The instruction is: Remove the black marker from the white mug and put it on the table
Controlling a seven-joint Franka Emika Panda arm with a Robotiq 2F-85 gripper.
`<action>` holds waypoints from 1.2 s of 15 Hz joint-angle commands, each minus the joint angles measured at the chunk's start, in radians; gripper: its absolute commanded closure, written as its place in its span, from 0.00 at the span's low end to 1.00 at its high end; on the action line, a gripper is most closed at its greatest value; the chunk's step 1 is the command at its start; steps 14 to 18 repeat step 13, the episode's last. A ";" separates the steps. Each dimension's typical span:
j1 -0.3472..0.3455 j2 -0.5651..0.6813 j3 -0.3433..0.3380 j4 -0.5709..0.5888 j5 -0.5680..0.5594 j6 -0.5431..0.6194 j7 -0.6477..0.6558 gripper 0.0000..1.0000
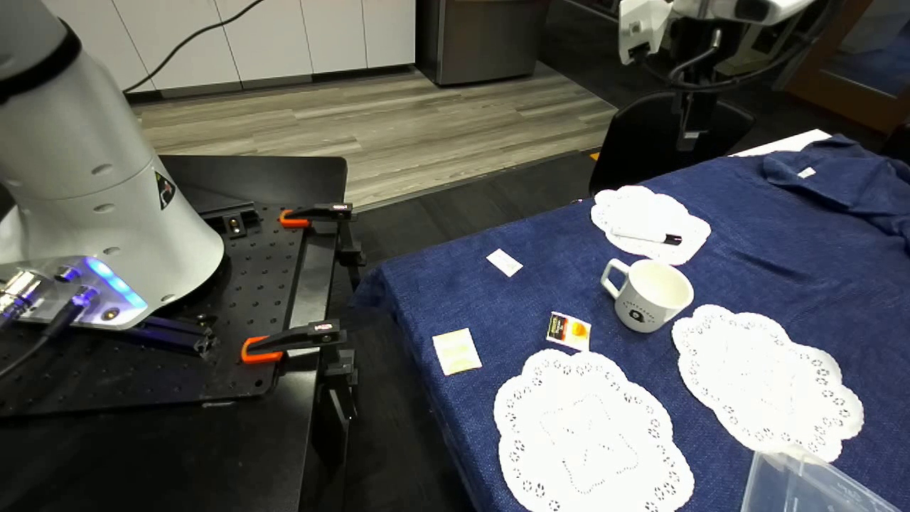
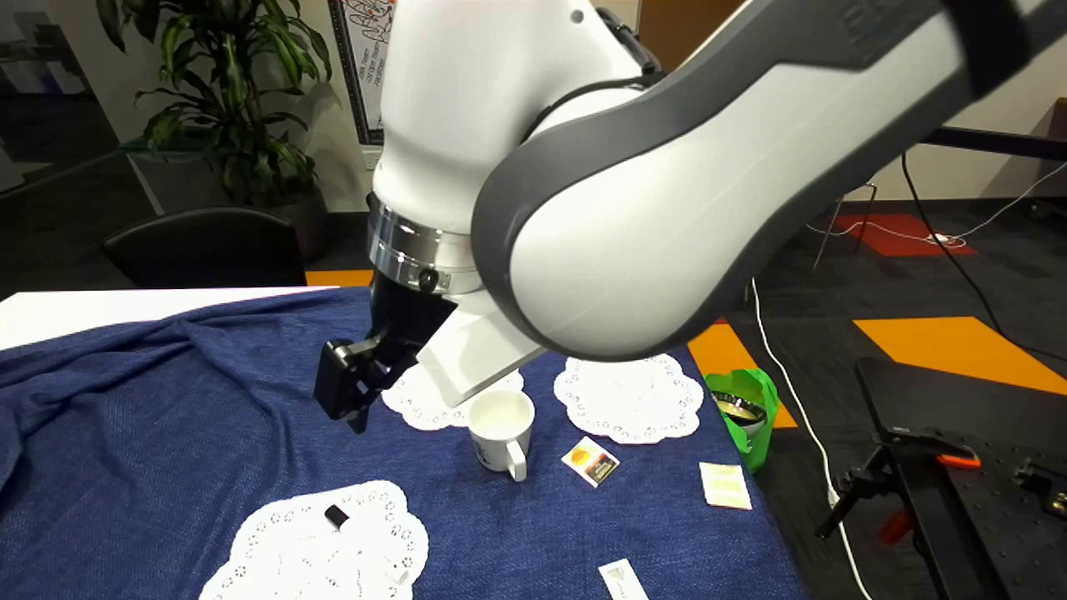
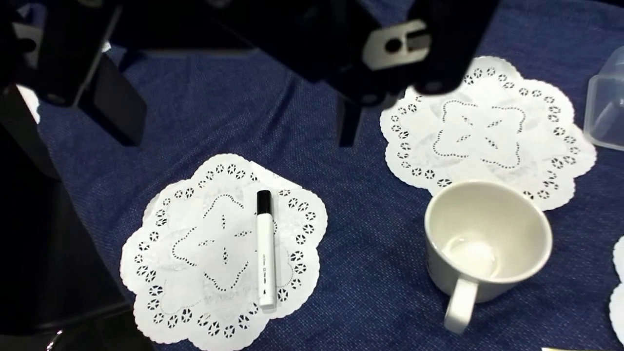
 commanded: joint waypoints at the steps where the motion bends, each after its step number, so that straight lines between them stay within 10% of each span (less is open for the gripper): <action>1: 0.019 -0.121 -0.016 -0.135 -0.043 0.053 0.044 0.00; 18: -0.020 -0.139 0.021 -0.142 -0.031 0.032 0.008 0.00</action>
